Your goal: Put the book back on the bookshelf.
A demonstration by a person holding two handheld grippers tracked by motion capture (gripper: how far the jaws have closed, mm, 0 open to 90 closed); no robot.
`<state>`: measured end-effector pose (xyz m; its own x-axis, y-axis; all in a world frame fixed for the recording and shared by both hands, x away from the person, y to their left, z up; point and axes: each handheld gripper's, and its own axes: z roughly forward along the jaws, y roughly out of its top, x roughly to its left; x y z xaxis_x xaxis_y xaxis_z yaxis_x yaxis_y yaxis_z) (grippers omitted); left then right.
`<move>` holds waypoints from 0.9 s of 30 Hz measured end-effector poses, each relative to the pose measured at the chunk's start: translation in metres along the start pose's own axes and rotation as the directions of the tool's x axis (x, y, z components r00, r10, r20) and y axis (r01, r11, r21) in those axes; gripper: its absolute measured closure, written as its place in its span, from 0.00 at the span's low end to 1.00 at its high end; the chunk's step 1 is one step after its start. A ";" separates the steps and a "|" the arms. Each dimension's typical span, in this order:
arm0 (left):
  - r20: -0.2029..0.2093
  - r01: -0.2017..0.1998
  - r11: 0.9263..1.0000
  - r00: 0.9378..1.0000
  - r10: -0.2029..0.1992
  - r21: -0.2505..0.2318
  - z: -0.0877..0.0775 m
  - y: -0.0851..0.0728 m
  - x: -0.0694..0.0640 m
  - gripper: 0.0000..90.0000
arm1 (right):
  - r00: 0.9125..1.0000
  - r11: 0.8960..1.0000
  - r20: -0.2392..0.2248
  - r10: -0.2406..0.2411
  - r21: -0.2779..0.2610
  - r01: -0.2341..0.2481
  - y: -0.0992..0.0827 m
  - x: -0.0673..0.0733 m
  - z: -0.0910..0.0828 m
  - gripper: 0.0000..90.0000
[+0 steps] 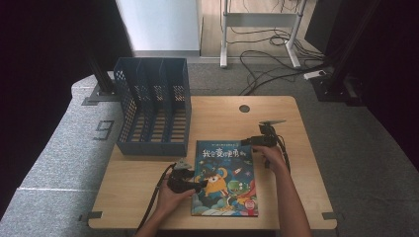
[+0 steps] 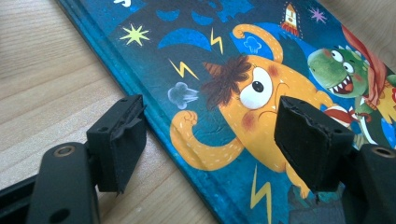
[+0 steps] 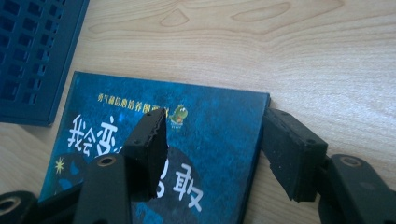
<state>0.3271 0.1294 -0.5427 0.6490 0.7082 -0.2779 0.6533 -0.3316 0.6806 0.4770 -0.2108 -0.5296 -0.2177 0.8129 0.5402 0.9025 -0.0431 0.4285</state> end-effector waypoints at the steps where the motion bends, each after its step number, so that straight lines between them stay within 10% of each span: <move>1: 0.000 -0.001 1.000 1.000 0.001 0.000 0.000 0.000 0.000 0.28 | 1.000 1.000 -0.003 -0.001 0.003 0.001 0.000 0.000 0.000 0.45; 18: 0.010 0.001 1.000 1.000 -0.001 0.001 0.000 0.000 0.001 0.28 | 0.997 0.999 -0.067 -0.047 0.016 0.048 -0.002 0.010 -0.006 0.50; 23: 0.011 0.002 1.000 1.000 -0.002 -0.001 0.000 0.000 0.001 0.28 | 0.993 0.993 -0.002 -0.121 0.011 0.121 -0.003 0.021 -0.009 0.53; 27: 0.012 0.003 1.000 1.000 -0.003 -0.001 0.000 0.000 0.002 0.28 | 0.972 0.976 0.089 -0.217 0.015 0.216 -0.006 0.034 -0.012 0.55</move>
<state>0.3280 0.1309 -0.5429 0.6514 0.7019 -0.2880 0.6551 -0.3289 0.6802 0.4595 -0.1898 -0.5052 -0.3741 0.8515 0.3676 0.8394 0.1422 0.5246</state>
